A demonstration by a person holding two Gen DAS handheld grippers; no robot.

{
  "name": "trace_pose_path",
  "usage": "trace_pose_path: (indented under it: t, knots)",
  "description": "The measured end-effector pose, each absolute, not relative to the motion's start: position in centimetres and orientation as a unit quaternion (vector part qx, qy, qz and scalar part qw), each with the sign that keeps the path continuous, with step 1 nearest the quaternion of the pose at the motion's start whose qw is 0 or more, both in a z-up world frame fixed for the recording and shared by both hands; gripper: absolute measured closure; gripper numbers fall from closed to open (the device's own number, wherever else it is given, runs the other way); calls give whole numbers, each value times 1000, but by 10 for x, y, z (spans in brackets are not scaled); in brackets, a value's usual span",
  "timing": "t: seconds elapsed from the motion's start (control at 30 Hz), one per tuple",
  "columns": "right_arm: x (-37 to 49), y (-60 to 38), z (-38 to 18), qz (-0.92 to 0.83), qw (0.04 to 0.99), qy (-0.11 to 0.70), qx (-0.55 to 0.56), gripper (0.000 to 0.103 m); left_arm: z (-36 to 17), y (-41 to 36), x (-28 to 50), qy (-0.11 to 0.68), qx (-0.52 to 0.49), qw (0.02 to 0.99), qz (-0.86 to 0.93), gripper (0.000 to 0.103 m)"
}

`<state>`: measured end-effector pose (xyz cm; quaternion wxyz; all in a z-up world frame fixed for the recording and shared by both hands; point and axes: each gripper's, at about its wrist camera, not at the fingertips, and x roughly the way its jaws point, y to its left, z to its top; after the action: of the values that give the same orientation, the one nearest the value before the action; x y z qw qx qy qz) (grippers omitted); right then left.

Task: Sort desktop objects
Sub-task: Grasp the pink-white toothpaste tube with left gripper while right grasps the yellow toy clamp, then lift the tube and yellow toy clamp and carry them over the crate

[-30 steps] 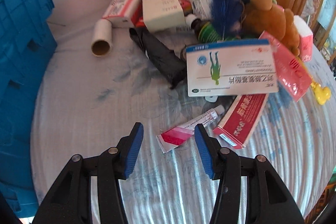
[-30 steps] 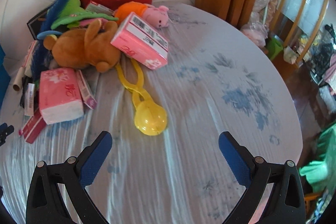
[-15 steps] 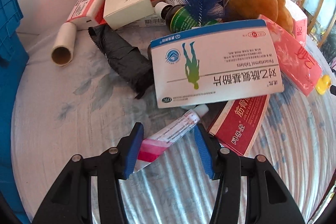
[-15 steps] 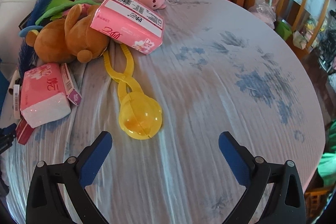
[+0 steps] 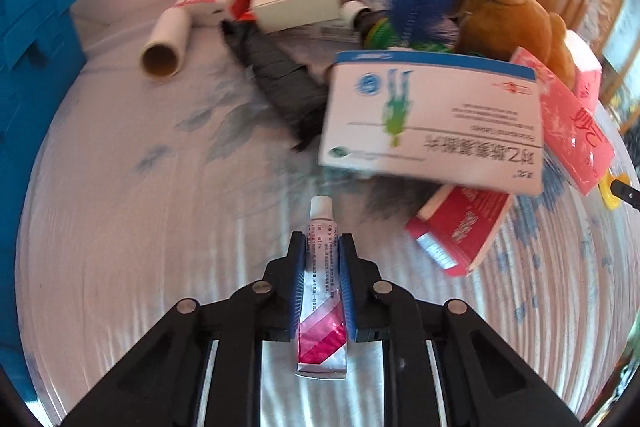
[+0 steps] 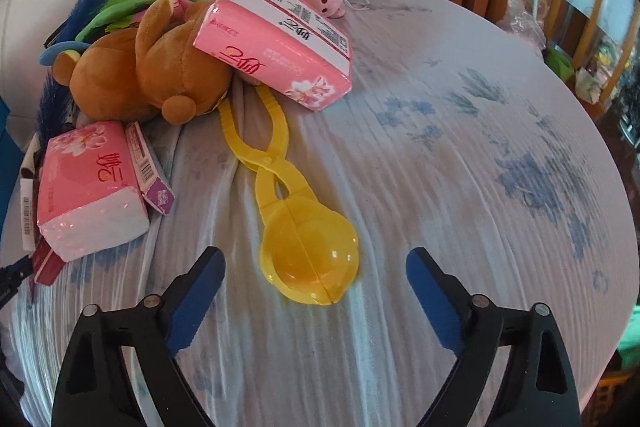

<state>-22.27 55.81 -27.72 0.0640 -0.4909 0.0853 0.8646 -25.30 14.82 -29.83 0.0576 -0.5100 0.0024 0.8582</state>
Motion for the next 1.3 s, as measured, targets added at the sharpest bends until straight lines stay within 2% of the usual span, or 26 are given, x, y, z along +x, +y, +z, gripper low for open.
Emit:
trace_pose_path:
  t: [0.07,0.13,0.2,0.5,0.83,1.3]
  knots:
    - [-227,555,-280,864,60,79,-493,23,-298,141,-251,-5,-512,52,857,86]
    - [-232,554,-288,861,59,81,-499,43,-298,133,-249,-7,-515,41,856,86]
    - [-232,554,-294,862,65,75,-498,48,-297,127,-246,-13,-518,31,855,86]
    - [-199,554,-277,876,62,91,-469,49,-268,103,-225,-20,-497,12,867,86]
    - [-147,527,-194,912,62,78,-398,49,-195,85,-190,-4,-423,1,906,86]
    - [-143,464,-117,948,9,21,-317,50,-134,60,-154,-4,-333,-19,943,86]
